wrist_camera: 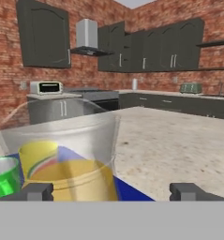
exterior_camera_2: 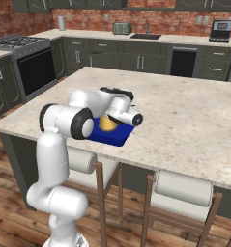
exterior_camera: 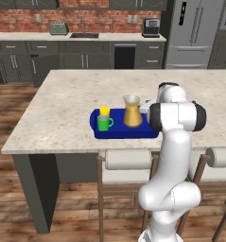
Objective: There is a tray on the dining counter. Grab the cup, mug, and pitcher and place them on the tray. The pitcher may be placed next to the tray if it cannot fit the tray.
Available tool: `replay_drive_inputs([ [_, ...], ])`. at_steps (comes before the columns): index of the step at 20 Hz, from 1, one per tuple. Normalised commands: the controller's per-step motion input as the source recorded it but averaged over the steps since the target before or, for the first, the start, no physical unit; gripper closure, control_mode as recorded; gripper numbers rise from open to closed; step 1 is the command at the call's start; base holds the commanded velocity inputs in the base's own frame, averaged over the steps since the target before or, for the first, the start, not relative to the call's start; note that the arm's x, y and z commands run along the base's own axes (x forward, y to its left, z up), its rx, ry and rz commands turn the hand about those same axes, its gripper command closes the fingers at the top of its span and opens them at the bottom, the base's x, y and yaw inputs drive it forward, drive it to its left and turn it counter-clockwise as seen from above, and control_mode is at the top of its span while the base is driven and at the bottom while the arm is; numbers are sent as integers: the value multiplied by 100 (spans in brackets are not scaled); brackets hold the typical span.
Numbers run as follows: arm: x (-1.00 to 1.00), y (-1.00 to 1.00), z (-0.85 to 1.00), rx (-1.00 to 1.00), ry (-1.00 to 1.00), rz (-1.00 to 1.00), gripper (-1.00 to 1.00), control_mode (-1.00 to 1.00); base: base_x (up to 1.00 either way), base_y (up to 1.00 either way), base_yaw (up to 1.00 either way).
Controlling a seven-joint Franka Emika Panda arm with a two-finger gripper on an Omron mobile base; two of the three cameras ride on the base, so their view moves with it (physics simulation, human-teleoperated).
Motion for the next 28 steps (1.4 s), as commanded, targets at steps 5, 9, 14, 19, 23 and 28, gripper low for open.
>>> replay_drive_inputs([
  [5,-12,0,-7,0,9,5,-100,-100,0,0,0],
  [9,-15,-1,-11,0,10,7,-100,-100,0,0,0],
  [14,-18,-8,-4,0,3,4,-100,-100,0,0,0],
  [19,-29,-12,0,0,0,0,-100,-100,0,0,0],
  [23,-49,-5,5,0,0,0,-100,-100,0,0,0],
  [28,-49,0,38,0,2,-8,-100,-100,0,0,0],
])
